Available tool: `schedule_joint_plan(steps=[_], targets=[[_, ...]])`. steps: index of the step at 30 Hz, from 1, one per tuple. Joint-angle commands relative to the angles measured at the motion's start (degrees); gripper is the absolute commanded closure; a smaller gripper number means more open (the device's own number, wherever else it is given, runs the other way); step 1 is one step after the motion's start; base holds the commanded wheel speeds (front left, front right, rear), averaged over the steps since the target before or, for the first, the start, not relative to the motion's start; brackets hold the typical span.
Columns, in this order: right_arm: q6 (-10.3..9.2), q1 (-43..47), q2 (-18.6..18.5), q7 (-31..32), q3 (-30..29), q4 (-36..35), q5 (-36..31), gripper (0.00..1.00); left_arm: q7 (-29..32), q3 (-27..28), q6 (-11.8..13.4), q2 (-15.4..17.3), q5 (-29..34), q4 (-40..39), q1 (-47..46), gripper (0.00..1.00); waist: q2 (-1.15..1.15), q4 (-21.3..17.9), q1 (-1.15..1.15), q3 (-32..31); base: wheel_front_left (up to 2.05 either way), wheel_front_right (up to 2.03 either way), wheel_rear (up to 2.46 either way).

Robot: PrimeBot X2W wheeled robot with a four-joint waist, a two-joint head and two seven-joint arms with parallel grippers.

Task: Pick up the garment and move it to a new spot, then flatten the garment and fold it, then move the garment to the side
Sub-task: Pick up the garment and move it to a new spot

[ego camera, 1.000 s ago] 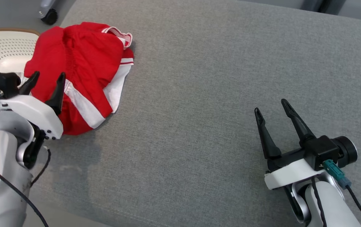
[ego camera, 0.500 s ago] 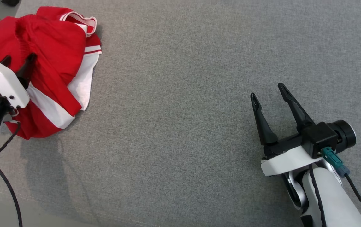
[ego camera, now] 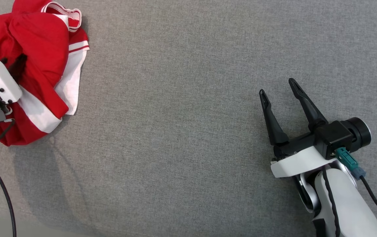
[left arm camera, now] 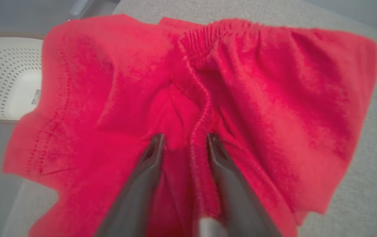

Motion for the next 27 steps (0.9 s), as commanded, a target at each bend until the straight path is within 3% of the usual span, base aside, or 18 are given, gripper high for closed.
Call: schedule_joint_plan(steps=[1,12,27], targets=[[0.07,-0.5,-0.4,0.0,-0.1,0.2,0.3,0.00,0.5,-0.6,0.0,-0.3,-0.8,0.3,-0.7,1.00,0.00,0.0,0.00,-0.1,0.00,0.00,0.00],[0.07,0.2,-0.4,0.0,0.2,1.0,2.6,0.00,-3.9,-2.4,0.0,0.7,-4.7,1.2,-0.5,1.00,0.00,0.2,0.00,-3.5,0.00,0.00,0.00],[0.08,3.3,-0.4,0.0,0.5,2.2,4.9,0.00,-19.3,-2.2,0.0,0.7,-6.3,0.1,0.2,1.00,0.00,1.2,0.00,-12.1,0.00,0.00,0.00]])
